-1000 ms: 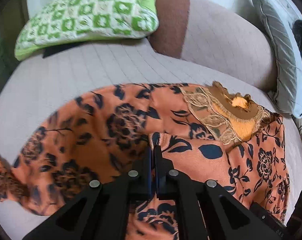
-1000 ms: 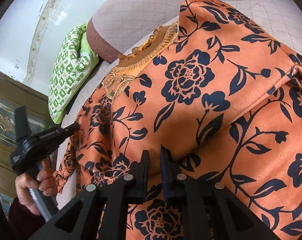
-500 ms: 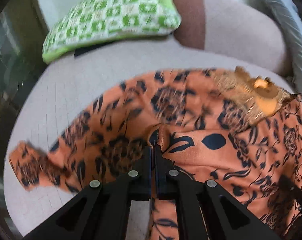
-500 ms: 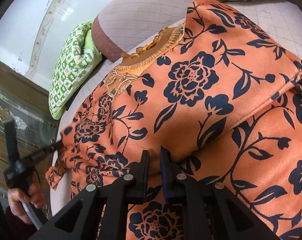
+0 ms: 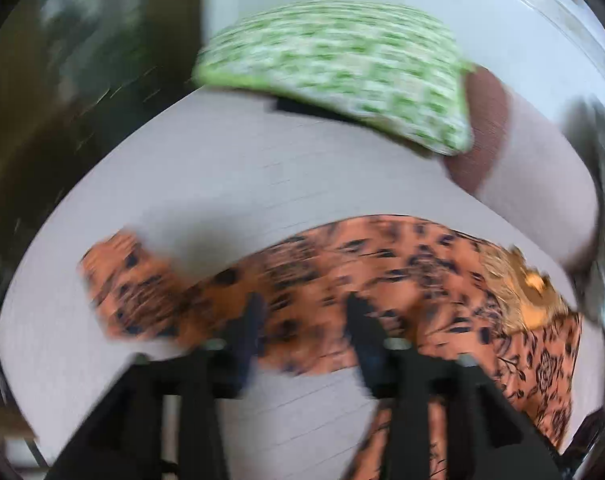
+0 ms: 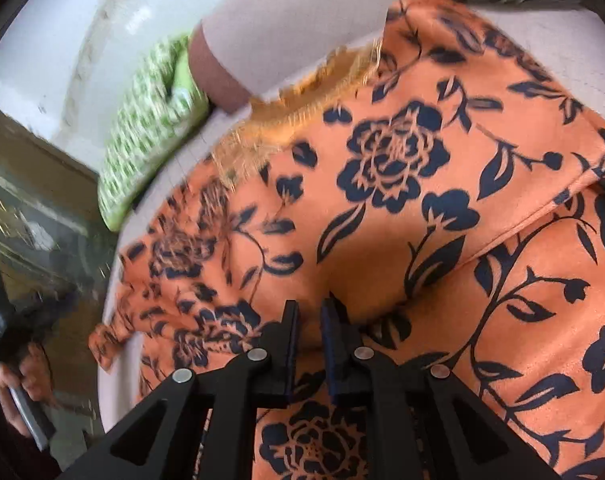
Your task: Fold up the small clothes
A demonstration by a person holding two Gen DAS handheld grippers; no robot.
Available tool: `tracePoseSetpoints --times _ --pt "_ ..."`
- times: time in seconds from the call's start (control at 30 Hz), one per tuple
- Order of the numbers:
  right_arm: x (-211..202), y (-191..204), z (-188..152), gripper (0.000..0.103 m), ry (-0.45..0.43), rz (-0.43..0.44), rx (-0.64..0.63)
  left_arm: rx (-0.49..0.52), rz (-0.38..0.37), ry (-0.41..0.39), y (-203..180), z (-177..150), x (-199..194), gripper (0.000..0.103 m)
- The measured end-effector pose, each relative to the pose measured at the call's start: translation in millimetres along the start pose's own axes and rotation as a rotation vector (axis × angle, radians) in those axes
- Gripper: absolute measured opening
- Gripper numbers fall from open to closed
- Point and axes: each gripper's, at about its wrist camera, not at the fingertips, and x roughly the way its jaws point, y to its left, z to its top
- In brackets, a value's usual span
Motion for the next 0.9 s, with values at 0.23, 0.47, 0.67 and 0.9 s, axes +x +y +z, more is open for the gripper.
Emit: tracePoseSetpoints --times 0.23,0.47,0.67,0.9 --pt "0.4 1.3 -0.4 0.014 -0.002 -0.008 -0.008 -0.379 -0.068 0.075 107.9 -35.9 3.4 0.068" --pt "1.6 1.1 -2.8 0.014 -0.007 -0.011 -0.013 -0.570 -0.208 0.141 110.4 -37.3 28.9 0.079" --pt "2.4 1.2 -1.4 0.014 -0.007 -0.009 -0.009 -0.762 -0.190 0.259 105.3 -17.9 73.8 0.081" --pt "2.8 0.5 -0.1 0.014 0.002 -0.003 -0.002 -0.695 0.013 0.272 100.1 -9.6 92.3 0.021"
